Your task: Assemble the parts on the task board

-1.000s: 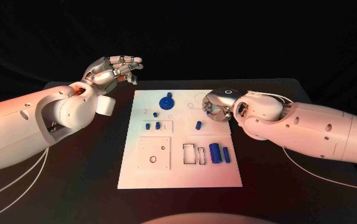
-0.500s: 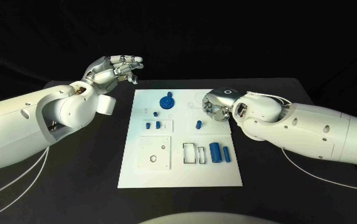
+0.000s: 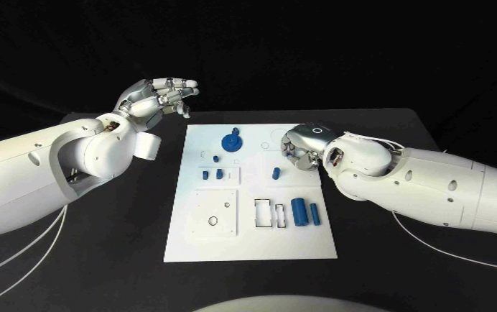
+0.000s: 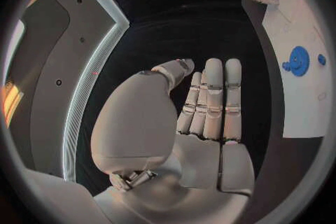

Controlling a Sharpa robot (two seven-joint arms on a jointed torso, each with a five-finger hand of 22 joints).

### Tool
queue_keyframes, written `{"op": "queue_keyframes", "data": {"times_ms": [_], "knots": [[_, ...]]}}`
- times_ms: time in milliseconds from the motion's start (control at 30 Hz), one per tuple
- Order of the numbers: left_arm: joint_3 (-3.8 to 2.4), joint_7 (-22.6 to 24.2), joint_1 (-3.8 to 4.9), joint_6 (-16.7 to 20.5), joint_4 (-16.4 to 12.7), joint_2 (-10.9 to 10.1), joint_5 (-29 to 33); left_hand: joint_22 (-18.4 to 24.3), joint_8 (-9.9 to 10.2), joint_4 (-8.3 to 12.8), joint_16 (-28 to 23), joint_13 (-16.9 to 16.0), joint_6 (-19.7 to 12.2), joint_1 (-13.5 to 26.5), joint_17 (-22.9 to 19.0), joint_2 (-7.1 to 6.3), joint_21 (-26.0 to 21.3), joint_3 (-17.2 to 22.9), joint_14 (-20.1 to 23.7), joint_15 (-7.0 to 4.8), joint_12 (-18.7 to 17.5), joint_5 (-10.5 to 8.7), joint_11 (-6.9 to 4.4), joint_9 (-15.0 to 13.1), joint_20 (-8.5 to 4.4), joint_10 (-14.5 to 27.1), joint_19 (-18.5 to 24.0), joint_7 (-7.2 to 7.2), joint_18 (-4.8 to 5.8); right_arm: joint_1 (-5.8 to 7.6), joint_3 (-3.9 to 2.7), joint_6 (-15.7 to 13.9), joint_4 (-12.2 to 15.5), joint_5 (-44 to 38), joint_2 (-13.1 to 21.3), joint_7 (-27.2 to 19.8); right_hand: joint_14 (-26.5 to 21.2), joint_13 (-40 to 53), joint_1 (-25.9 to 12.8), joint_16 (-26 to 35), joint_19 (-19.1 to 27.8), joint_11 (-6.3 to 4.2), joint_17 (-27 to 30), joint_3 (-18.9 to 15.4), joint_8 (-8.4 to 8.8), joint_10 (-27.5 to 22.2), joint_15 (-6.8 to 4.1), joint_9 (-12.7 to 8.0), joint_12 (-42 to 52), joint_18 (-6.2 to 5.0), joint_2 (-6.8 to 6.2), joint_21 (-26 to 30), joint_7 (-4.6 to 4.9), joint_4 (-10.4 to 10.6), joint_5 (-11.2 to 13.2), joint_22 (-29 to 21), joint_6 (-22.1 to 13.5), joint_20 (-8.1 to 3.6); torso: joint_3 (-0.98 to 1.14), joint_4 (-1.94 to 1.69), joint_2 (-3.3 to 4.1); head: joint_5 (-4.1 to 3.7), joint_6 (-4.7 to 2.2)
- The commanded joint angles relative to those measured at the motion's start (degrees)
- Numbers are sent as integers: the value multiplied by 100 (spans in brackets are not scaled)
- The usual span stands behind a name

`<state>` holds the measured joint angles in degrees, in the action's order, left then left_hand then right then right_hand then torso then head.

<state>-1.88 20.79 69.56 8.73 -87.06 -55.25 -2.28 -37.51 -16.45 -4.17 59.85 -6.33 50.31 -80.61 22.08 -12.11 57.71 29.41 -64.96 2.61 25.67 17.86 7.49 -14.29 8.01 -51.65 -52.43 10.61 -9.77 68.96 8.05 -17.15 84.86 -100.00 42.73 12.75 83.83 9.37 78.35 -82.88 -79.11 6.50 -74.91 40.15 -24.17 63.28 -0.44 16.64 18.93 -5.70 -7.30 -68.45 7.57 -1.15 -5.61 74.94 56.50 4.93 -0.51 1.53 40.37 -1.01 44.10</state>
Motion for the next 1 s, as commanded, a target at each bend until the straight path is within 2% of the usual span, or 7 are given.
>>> {"op": "queue_keyframes", "data": {"times_ms": [33,467,633,867,1000], "knots": [[-3,-25,4,79,-3,8,25,-7,-17,44,14,12,-20,42,-7,17,27,4,35,16,-40,-2,5,9,9,62,-20,42,-76,10,-13,-374,46,-140,8,37,307,45,0,-31,-48,-298,10,241,-41,363,-43,11,-23,103,56,-63,-1,-209,-30,458,65,6,-3,-3,0,0,-3],[-3,-78,4,57,10,4,25,-8,-20,67,12,30,-76,70,-21,6,21,1,87,43,-50,-2,37,16,33,208,-2,67,-74,38,-36,-744,356,-127,222,2,306,57,-42,-30,-102,-306,15,283,-49,402,-49,23,-39,128,33,-188,-8,-247,-56,534,95,2,-6,2,-3,-1,-19],[-3,-89,4,50,8,2,25,-7,-30,76,13,35,-80,73,-25,11,18,3,104,50,-52,-1,44,15,41,252,5,69,-74,65,-58,-816,605,-31,348,-2,307,58,-48,-31,-110,-306,12,286,-50,406,-50,25,-41,131,31,-205,-8,-249,-57,544,98,2,-8,2,-2,15,-25],[-3,-96,3,41,11,12,25,-7,-34,81,14,39,-87,75,-27,12,16,4,113,54,-52,-1,48,15,45,278,9,71,-75,69,-72,-897,1084,306,371,-93,301,60,-58,-19,-160,-306,40,293,-49,408,-50,26,-48,153,28,-306,-8,-253,-59,597,99,1,3,2,-3,143,-1],[-3,-95,2,39,14,27,25,-7,-37,84,14,40,-87,75,-28,14,15,5,118,56,-52,-1,49,14,46,288,11,72,-75,44,-74,-954,1292,451,293,-170,299,60,-61,-15,-166,-306,47,299,-47,408,-50,26,-53,156,29,-319,-7,-256,-63,605,98,1,-1,-10,-3,235,30]]}}
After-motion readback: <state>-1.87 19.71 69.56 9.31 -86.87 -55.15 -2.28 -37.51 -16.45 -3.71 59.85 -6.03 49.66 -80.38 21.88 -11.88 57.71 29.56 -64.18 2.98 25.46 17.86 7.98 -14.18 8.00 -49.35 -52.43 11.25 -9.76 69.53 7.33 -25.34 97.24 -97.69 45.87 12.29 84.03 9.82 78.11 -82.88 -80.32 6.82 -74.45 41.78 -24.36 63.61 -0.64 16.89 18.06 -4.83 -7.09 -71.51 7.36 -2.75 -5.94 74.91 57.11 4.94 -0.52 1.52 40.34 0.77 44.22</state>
